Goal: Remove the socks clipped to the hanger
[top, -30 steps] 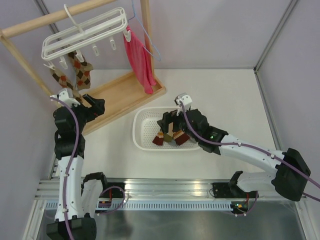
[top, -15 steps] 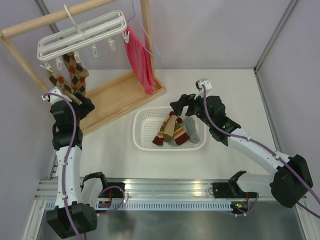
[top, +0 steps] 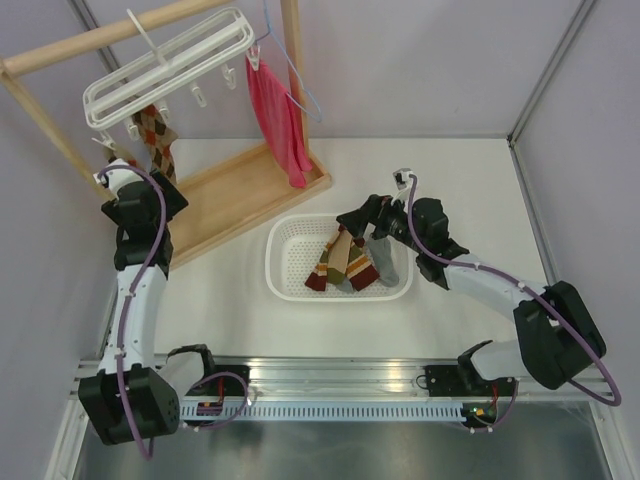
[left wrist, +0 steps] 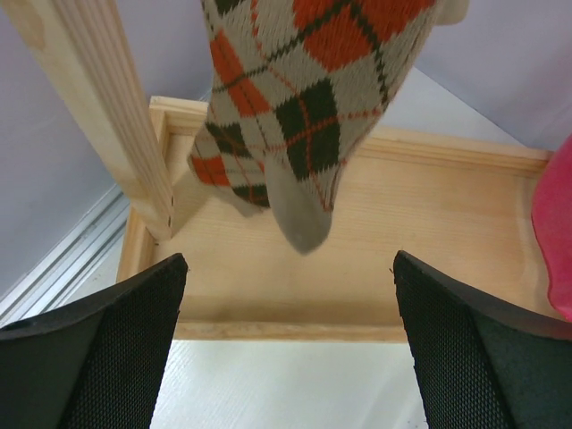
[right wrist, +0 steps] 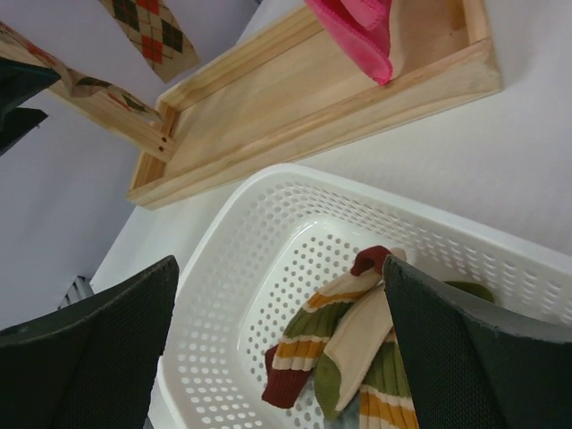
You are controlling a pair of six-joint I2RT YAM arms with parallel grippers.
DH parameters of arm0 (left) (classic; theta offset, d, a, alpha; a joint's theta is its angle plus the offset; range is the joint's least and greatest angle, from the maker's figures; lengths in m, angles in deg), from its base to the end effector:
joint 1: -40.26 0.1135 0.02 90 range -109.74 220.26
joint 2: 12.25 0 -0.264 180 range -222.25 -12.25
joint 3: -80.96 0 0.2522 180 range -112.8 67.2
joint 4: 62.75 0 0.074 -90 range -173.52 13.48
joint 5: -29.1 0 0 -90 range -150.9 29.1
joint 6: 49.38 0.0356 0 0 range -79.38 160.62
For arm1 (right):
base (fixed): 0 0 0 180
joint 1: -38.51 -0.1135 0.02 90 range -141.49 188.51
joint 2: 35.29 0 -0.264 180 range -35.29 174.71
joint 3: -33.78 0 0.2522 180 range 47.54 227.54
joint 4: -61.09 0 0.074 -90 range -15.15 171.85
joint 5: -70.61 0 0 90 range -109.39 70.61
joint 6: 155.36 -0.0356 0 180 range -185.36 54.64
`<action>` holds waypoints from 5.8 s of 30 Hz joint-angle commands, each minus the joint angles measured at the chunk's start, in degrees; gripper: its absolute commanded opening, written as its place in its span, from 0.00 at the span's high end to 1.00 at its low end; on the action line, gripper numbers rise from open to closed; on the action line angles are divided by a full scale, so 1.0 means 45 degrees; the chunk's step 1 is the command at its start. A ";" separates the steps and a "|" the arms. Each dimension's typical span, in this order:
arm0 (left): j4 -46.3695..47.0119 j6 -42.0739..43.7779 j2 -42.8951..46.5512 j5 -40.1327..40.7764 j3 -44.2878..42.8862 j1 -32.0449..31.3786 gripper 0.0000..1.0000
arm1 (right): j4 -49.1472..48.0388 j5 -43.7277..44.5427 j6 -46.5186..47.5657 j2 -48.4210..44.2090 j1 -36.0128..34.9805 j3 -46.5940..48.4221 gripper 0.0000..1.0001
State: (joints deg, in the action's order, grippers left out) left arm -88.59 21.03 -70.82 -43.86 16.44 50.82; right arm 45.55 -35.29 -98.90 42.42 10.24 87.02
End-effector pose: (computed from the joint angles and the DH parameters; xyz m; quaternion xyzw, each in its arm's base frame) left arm 0.2289 0.0533 0.3282 -0.2927 0.7596 0.0762 0.5758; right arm 0.2598 0.1508 0.2502 -0.0552 0.7560 0.4208 0.4983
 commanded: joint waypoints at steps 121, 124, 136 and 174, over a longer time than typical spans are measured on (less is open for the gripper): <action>-0.7785 -0.0685 0.3387 -0.6795 -0.5375 -0.0981 0.00 | -0.0715 0.5292 0.5774 0.3610 -0.8502 0.4860 0.99; -0.7473 -0.0529 0.2937 -0.6307 -0.6234 -0.0962 0.00 | -0.0755 0.5213 0.5657 0.3434 -0.8542 0.4664 0.99; -0.7434 -0.0040 0.1335 -0.3825 -0.9403 -0.0962 0.00 | -0.0853 0.5174 0.5422 0.2711 -0.8737 0.3999 0.99; -0.3957 -0.3009 -0.0286 -0.4626 -0.7274 -0.0962 0.28 | -0.0247 0.4959 0.5968 0.3570 -0.9596 0.4975 0.99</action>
State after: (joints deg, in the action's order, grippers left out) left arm -110.08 10.12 -71.93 -63.12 -16.74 46.54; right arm 44.39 -13.04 -73.10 57.57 -32.27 106.78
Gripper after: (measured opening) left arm 0.751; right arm 0.021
